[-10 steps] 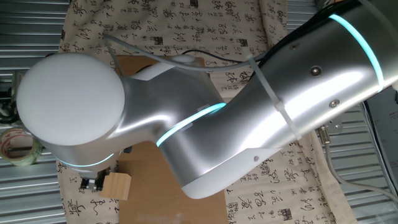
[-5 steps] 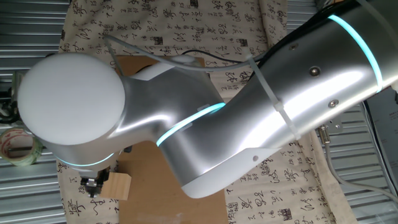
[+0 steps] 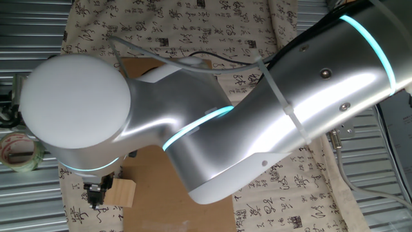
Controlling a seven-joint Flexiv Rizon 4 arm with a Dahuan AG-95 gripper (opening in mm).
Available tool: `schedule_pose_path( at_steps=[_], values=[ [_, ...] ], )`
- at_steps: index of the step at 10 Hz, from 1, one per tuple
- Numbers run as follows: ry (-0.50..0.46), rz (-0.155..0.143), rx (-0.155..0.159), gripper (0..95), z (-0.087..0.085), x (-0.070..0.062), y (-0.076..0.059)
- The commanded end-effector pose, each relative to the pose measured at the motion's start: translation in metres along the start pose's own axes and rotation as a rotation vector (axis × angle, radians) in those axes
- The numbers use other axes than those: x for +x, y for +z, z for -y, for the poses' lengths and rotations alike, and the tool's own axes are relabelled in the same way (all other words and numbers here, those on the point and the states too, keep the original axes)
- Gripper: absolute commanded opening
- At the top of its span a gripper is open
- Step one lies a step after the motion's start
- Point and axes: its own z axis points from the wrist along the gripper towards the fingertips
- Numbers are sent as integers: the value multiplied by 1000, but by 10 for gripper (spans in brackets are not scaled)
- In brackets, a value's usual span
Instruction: Grab the block and place it at the designated location
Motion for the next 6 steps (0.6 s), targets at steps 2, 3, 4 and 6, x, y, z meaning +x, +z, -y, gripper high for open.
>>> schedule_pose_path(
  at_steps=[2,3,4,6],
  values=[
    [0,0,5,950,0,0,0],
    [0,-1,7,950,0,0,-1],
    [0,0,5,950,-1,0,-1],
    [0,-3,3,950,-1,0,-1]
  ],
)
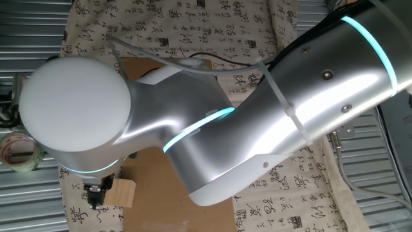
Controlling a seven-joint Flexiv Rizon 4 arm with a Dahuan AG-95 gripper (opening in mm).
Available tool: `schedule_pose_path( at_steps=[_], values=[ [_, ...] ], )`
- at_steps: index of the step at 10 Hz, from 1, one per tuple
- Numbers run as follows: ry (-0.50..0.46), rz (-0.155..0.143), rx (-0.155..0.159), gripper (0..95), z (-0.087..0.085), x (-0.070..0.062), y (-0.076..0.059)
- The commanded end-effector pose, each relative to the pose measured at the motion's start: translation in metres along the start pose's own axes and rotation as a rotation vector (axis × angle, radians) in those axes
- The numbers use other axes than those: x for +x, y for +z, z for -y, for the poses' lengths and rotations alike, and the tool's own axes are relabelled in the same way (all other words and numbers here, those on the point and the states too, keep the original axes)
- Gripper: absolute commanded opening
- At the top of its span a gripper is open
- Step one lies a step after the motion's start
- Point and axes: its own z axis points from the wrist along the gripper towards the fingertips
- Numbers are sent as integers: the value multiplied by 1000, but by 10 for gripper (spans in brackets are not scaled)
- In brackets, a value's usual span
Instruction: Grab the block and place it at the designated location
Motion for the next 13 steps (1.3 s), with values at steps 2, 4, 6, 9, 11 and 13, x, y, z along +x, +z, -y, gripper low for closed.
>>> schedule_pose_path(
  at_steps=[2,4,6,9,11,13],
  values=[
    [0,-2,-6,950,0,0,0],
    [0,0,-7,950,0,0,0],
    [-12,8,18,950,0,0,0],
    [-20,8,12,950,0,0,0],
    [-44,7,8,950,0,0,0],
    [-67,8,9,950,0,0,0]
  ],
)
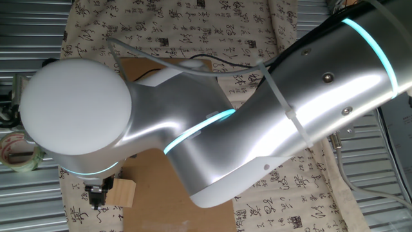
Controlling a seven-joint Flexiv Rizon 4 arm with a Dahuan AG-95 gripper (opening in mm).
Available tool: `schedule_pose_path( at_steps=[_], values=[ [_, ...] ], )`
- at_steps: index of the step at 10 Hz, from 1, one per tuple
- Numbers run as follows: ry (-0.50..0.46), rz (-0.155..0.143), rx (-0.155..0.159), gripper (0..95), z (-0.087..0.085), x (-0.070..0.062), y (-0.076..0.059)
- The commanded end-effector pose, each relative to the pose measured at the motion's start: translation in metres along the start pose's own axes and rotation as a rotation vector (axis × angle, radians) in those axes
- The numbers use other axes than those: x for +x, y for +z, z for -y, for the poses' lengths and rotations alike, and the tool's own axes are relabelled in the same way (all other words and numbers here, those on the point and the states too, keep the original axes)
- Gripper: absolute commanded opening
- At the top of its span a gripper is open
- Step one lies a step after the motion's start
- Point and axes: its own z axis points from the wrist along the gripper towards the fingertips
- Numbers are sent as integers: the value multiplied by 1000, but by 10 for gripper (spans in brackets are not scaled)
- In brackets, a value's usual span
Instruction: Grab the block and place it at the designated location
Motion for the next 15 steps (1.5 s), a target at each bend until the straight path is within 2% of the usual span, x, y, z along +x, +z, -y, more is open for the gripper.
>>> schedule_pose_path(
  at_steps=[1,5,15],
  values=[
    [-12,1,0,950,0,0,0],
    [-35,-2,-4,950,0,0,0],
    [14,-1,1,950,0,0,0]
  ],
)
